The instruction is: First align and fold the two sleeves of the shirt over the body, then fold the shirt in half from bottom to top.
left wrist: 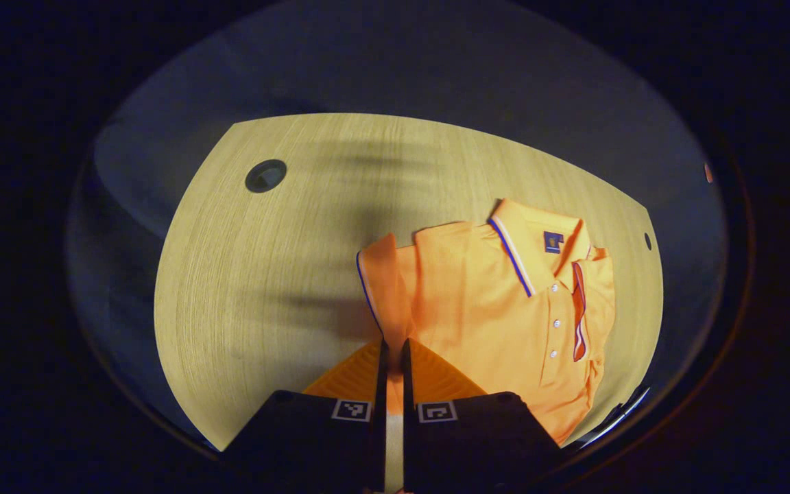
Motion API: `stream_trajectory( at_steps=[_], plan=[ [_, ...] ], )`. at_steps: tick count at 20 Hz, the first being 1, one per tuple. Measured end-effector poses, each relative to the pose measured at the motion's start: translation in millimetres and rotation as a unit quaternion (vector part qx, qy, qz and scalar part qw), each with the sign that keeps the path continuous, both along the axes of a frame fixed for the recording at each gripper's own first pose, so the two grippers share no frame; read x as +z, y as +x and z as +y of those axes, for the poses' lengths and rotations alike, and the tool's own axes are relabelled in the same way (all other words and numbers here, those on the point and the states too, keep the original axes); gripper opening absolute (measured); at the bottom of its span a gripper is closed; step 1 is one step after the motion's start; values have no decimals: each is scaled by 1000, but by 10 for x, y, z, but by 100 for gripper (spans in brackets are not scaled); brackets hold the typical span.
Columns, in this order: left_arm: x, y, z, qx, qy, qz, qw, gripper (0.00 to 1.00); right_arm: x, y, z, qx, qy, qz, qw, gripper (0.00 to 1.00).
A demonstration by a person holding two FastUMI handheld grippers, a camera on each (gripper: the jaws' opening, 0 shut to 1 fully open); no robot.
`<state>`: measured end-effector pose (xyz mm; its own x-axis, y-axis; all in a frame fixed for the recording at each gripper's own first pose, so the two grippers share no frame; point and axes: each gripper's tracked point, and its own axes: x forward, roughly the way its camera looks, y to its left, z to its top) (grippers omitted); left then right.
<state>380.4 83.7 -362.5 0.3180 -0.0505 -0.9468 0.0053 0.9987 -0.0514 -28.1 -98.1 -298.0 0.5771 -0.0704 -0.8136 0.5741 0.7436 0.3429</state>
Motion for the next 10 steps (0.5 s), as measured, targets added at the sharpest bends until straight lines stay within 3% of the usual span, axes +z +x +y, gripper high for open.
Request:
stream_trajectory(
  at_steps=[3,10],
  plan=[
    [36,35,-163,-28,14,-4,1000,10,-20,-110,-2,-3,-3,12,1000,98],
    [-33,117,-791,-84,-18,-4,996,11,17,-303,2,-23,-3,21,999,98]
  ],
)
